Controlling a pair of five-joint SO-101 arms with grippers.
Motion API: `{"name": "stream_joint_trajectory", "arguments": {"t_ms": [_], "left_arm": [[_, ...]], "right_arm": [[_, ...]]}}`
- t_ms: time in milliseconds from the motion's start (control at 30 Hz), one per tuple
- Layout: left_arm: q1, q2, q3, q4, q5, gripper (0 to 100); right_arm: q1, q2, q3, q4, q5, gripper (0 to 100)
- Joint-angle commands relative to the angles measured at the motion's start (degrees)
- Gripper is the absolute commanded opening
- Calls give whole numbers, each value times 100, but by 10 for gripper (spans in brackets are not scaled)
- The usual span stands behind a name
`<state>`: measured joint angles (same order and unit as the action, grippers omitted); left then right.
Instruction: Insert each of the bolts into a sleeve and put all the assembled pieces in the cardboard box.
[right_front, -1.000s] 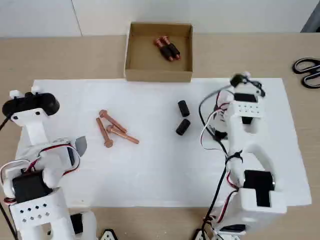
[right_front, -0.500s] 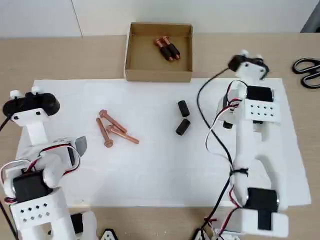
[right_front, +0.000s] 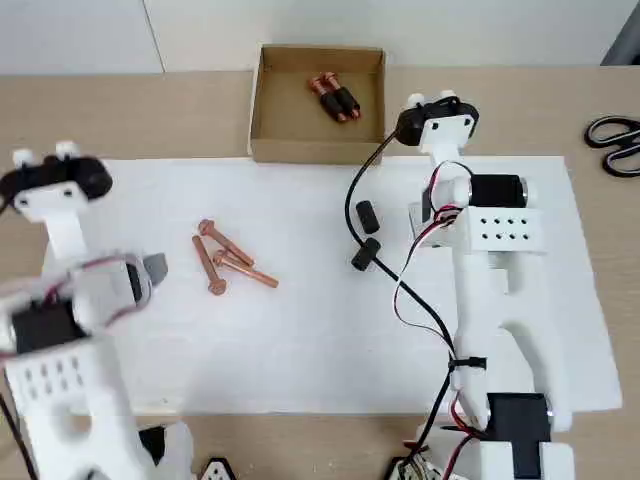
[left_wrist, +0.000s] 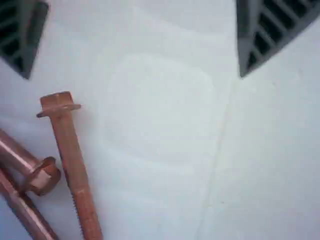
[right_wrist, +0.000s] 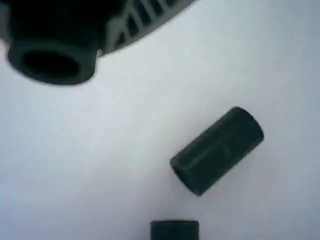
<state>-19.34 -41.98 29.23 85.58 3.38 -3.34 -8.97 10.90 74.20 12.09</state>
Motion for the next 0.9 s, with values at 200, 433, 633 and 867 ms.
{"name": "stream_joint_trajectory", "arguments": {"t_ms": [200, 433, 633, 867], "left_arm": [[1046, 3042, -2220, 352, 853, 205], [1758, 4229, -2747, -105, 3059, 202], [1811, 5073, -2712, -941, 4589, 202], [1837, 5855, -2712, -1407, 5046, 202]], "right_arm": [[-127, -268, -105, 22, 53, 15], [-127, -259, -97, 40, 53, 15], [-127, -259, -97, 40, 53, 15], [-119, -268, -26, 13, 53, 15]]}}
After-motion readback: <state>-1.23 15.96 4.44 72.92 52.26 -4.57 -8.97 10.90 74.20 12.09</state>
